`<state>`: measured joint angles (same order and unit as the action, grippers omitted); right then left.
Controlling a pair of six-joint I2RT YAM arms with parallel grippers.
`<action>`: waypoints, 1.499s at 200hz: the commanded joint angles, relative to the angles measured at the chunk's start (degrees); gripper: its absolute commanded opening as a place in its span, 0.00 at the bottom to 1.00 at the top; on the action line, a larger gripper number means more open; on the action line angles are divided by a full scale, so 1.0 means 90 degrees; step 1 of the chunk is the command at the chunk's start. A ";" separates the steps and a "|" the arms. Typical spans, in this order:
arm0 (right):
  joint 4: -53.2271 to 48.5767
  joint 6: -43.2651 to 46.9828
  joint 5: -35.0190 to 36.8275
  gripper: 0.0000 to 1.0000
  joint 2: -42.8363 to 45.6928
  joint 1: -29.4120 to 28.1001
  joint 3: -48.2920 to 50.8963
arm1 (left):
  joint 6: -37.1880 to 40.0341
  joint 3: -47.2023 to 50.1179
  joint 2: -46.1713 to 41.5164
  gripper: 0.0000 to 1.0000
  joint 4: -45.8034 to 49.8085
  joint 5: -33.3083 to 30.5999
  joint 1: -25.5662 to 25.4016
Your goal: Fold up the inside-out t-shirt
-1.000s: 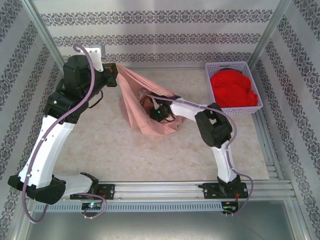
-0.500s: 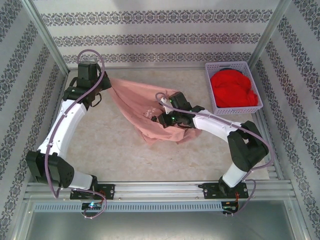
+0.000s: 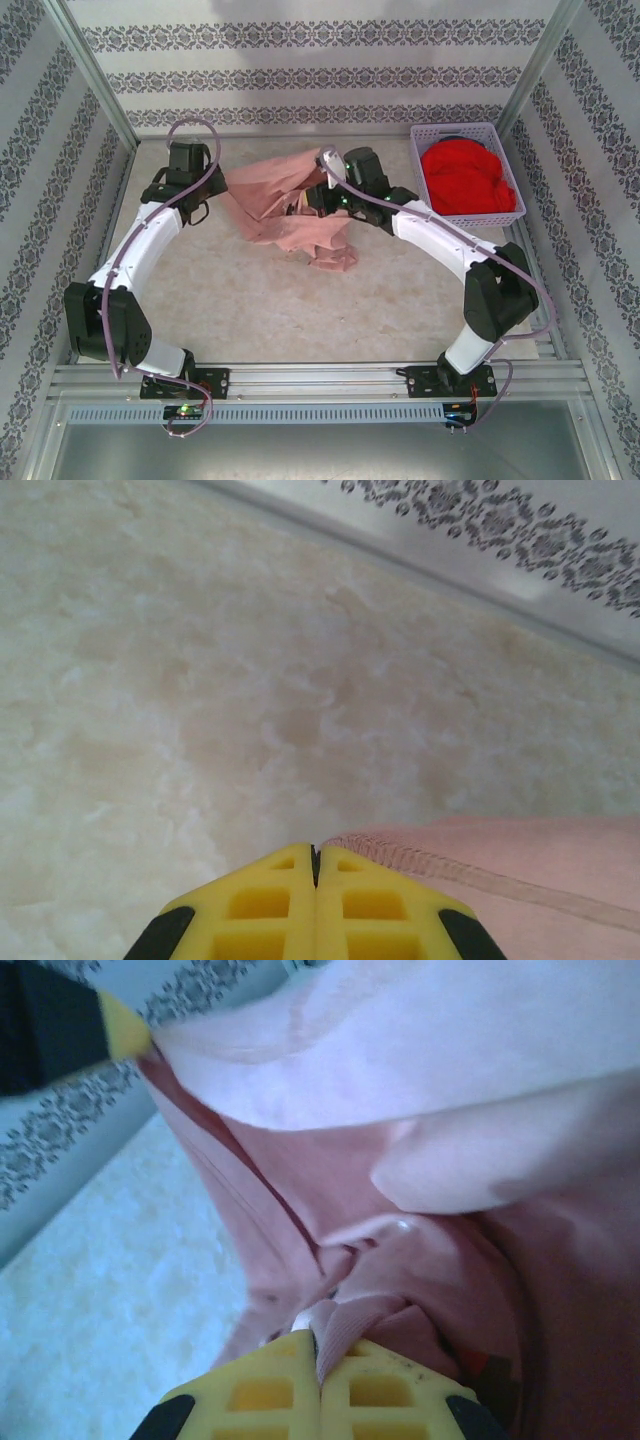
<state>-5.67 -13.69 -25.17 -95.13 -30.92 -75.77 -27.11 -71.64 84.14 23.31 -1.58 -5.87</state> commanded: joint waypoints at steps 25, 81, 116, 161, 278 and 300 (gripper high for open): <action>0.1140 -0.0604 -0.1333 0.00 0.1207 0.0907 0.0183 | -0.0844 0.1287 0.0108 0.00 -0.0753 -0.0092 0.0742; 0.1075 -0.0148 -0.2092 0.00 0.1020 0.0899 0.0435 | -0.0686 0.1747 -0.0773 0.49 -0.0697 0.0492 0.0040; 0.0929 0.0044 -0.2422 0.00 0.0837 0.0952 0.0489 | -0.0261 0.1862 -0.1688 0.75 -0.0693 0.0149 -0.1105; 0.0884 0.0055 -0.2373 0.00 0.0855 0.0999 0.0639 | -0.0202 0.1590 -0.0606 0.66 -0.2014 0.2828 -0.2036; 0.1756 -0.1493 -0.2498 0.00 0.2591 0.2081 0.0723 | -0.1917 0.1599 0.0847 0.00 -0.2846 0.3409 -0.0347; 0.1680 -0.1490 -0.2468 0.00 0.2428 0.2051 0.1047 | -0.1200 0.1805 0.0376 0.34 -0.2000 0.2809 -0.0542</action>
<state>5.34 -24.29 -47.68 -72.64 -12.08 -69.49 -41.69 -57.74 92.05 -3.33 29.43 -8.80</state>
